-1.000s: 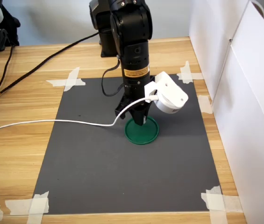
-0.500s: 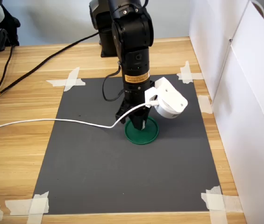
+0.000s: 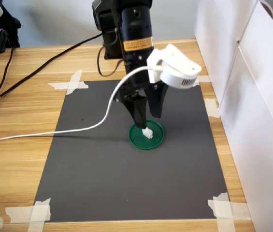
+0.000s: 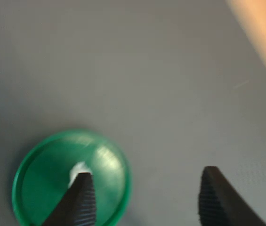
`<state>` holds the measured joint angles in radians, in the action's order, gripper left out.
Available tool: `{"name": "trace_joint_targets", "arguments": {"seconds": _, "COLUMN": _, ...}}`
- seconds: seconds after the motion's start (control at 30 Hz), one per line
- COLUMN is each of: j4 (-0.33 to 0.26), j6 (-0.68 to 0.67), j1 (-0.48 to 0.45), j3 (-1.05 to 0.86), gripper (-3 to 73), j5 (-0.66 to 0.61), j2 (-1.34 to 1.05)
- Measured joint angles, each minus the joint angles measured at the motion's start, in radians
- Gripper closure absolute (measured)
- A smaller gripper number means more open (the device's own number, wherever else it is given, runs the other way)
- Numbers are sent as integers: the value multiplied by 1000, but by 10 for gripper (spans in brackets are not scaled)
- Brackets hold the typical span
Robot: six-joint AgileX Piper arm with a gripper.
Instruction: Grasp a white terminal and put it in the green lid.
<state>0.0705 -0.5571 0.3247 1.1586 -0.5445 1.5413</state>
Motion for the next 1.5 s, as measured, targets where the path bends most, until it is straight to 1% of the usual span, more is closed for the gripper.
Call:
{"name": "trace_joint_targets", "arguments": {"seconds": 0.1, "j4": -12, "j6": 47, "j1": -14, "j3": 0, "gripper": 333, "j5": 41, "j2": -91}}
{"name": "trace_joint_targets", "arguments": {"seconds": 0.17, "j4": -32, "j6": 77, "j1": -43, "j3": 0, "gripper": 459, "j5": 68, "j2": -150}}
{"name": "trace_joint_targets", "arguments": {"seconds": 0.27, "j4": -45, "j6": 114, "j1": -99, "j3": 0, "gripper": 619, "j5": 111, "j2": -235}}
{"name": "trace_joint_targets", "arguments": {"seconds": 0.33, "j4": -47, "j6": 140, "j1": -141, "j3": 0, "gripper": 678, "j5": 133, "j2": -285}}
{"name": "trace_joint_targets", "arguments": {"seconds": 0.37, "j4": -47, "j6": 156, "j1": -160, "j3": 0, "gripper": 694, "j5": 143, "j2": -312}}
{"name": "trace_joint_targets", "arguments": {"seconds": 0.47, "j4": -58, "j6": 236, "j1": -205, "j3": 0, "gripper": 711, "j5": 147, "j2": -384}}
{"name": "trace_joint_targets", "arguments": {"seconds": 0.6, "j4": -57, "j6": 422, "j1": -255, "j3": -37, "gripper": 715, "j5": 116, "j2": -487}}
{"name": "trace_joint_targets", "arguments": {"seconds": 0.73, "j4": -23, "j6": 557, "j1": -293, "j3": -169, "gripper": 715, "j5": 118, "j2": -615}}
{"name": "trace_joint_targets", "arguments": {"seconds": 0.83, "j4": -3, "j6": 618, "j1": -323, "j3": -323, "gripper": 715, "j5": 176, "j2": -742}}
{"name": "trace_joint_targets", "arguments": {"seconds": 0.97, "j4": 6, "j6": 649, "j1": -355, "j3": -521, "gripper": 715, "j5": 282, "j2": -934}}
{"name": "trace_joint_targets", "arguments": {"seconds": 1.1, "j4": 7, "j6": 651, "j1": -359, "j3": -698, "gripper": 716, "j5": 361, "j2": -1099}}
{"name": "trace_joint_targets", "arguments": {"seconds": 1.27, "j4": 7, "j6": 652, "j1": -359, "j3": -868, "gripper": 716, "j5": 376, "j2": -1259}}
{"name": "trace_joint_targets", "arguments": {"seconds": 1.5, "j4": 7, "j6": 661, "j1": -359, "j3": -1024, "gripper": 716, "j5": 380, "j2": -1419}}
